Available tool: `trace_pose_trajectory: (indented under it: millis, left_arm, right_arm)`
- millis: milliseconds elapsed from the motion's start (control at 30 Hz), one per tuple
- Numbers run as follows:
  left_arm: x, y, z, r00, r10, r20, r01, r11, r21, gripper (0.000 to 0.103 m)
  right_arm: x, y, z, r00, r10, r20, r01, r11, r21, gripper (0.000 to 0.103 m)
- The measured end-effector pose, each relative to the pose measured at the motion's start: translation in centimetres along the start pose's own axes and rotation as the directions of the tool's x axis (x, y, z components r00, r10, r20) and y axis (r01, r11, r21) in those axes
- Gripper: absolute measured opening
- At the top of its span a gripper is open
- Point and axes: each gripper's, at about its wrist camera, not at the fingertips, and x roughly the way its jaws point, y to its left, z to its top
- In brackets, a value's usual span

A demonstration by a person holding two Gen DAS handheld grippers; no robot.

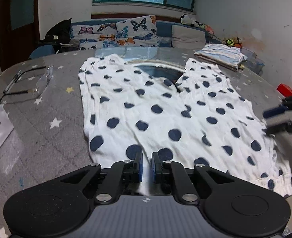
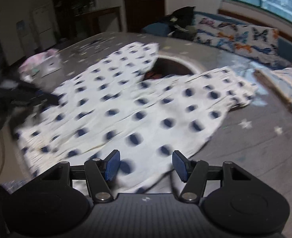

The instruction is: Fold clothes

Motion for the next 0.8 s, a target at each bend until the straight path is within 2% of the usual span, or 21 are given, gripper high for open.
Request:
trace_pose_trajectory:
  millis: [100,267,567,800]
  left_arm:
    - [0.0,-1.4,1.1,0.999,-0.040,0.021,0.040,0.999,0.016,0.010]
    - [1.7,-5.6,2.6,0.987,-0.162,0.020,0.160,0.985,0.063,0.010]
    - [5.9,-13.0,4.1,0.939,-0.340,-0.047,0.343,0.929,0.141,0.010]
    - [7.8,-15.1,3.5,0.898,-0.424,-0.114,0.438,0.888,0.143,0.010]
  right_arm:
    - [0.7,-2.7,1.6,0.999,-0.049,0.016,0.048,0.998,0.050,0.057]
    - [2.9,-7.1,4.5,0.991,-0.123,0.051,0.115,0.984,0.134,0.051]
    - [8.1,-12.4,8.7,0.979,-0.190,0.069,0.171,0.961,0.215,0.050]
    - [11.8,-16.5,9.6,0.972,-0.235,0.024,0.219,0.936,0.275,0.050]
